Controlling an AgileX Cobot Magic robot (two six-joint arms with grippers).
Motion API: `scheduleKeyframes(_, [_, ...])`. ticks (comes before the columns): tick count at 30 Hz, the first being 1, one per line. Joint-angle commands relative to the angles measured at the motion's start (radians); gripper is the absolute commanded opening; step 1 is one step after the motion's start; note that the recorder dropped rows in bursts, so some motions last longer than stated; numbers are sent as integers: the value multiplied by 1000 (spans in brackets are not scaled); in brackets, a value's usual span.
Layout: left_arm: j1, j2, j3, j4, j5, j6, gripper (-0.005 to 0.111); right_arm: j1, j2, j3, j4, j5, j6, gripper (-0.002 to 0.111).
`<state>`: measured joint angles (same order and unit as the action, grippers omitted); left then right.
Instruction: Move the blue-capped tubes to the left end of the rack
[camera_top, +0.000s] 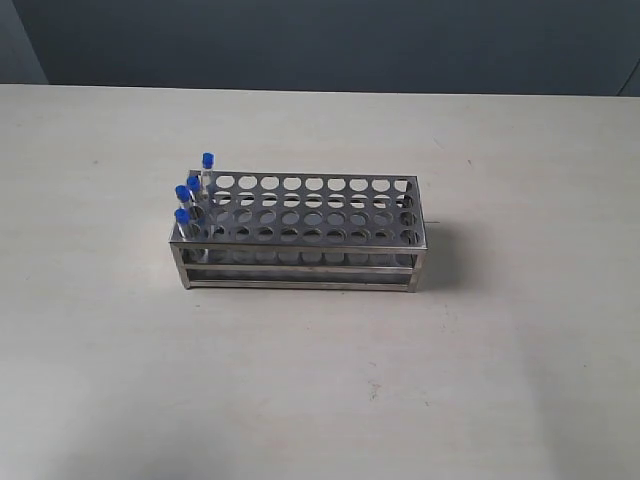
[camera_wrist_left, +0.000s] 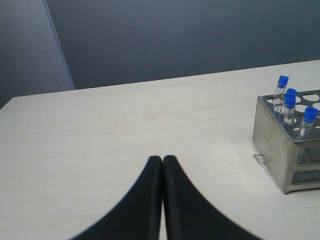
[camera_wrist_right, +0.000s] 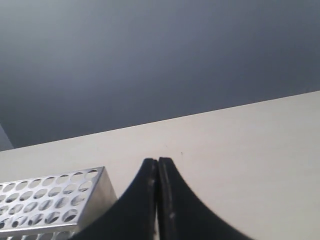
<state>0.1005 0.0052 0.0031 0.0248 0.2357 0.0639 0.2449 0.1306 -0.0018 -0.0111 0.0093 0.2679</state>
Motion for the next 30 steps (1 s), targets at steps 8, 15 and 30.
scheduleKeyframes(8, [-4,-5,-3,-2,-5,0,1,-164,-34,2,-5,-4,-4,0])
scheduleKeyframes(15, [-4,-5,-3,-2,-5,0,1,-164,-34,2,-3,-4,-4,0])
scheduleKeyframes(30, [-4,-5,-3,-2,-5,0,1,-164,-34,2,-4,-4,-2,0])
